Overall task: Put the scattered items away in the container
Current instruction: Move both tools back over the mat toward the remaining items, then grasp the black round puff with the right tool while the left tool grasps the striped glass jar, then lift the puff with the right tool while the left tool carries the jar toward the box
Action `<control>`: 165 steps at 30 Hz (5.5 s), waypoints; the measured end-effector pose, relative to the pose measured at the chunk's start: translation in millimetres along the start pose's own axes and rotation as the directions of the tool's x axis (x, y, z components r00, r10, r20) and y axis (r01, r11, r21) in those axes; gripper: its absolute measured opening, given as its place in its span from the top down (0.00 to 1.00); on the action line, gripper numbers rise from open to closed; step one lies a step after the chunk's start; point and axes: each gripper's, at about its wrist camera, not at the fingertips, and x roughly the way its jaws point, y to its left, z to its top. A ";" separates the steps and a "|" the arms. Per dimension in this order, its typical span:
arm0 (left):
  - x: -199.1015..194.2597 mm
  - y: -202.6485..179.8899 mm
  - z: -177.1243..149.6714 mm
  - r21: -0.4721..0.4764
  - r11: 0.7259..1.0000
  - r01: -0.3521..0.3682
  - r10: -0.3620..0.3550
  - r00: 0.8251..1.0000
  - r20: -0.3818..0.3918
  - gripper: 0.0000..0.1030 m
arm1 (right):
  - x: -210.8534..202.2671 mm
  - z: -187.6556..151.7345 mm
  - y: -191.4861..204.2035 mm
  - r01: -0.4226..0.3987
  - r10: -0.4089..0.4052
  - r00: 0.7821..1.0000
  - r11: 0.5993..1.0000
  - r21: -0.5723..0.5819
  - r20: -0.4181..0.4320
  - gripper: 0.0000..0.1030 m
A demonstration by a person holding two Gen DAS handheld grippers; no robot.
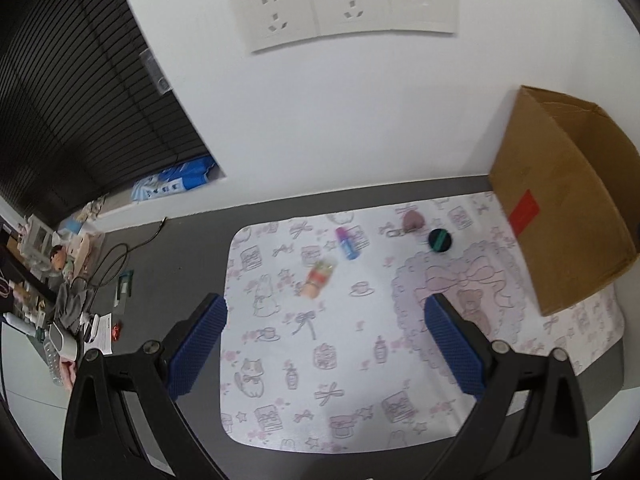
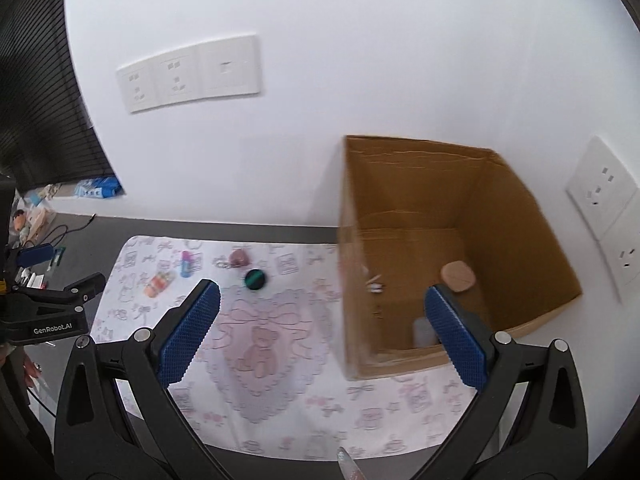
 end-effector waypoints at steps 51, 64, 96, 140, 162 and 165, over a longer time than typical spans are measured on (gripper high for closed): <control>262.3 13.7 -25.9 -0.012 0.995 0.104 -0.104 0.975 -0.194 0.02 | 295.4 -47.3 87.6 -0.104 0.057 0.948 0.985 -0.137 -0.313 0.00; 266.7 21.0 -31.8 -0.064 0.987 0.147 -0.156 0.975 -0.159 0.00 | 315.7 -60.8 88.6 -0.122 0.073 0.940 0.984 -0.127 -0.332 0.00; 242.9 14.2 -38.1 -0.051 0.983 0.174 -0.180 0.966 -0.187 0.73 | 286.4 -59.3 92.6 -0.132 0.083 0.939 0.983 -0.128 -0.333 0.64; 58.3 -7.1 1.9 0.009 0.993 0.121 -0.121 0.992 0.040 0.73 | 118.1 -1.9 70.9 -0.084 0.061 0.987 0.985 -0.150 -0.150 0.70; -77.7 -9.1 4.3 0.058 0.989 0.137 -0.147 0.955 0.259 0.73 | -45.4 22.2 67.7 -0.023 0.034 0.997 0.988 -0.152 0.072 0.70; -81.2 -9.6 3.0 0.066 0.988 0.142 -0.154 0.952 0.264 0.73 | -52.5 20.0 66.1 -0.012 0.023 0.996 0.990 -0.142 0.081 0.70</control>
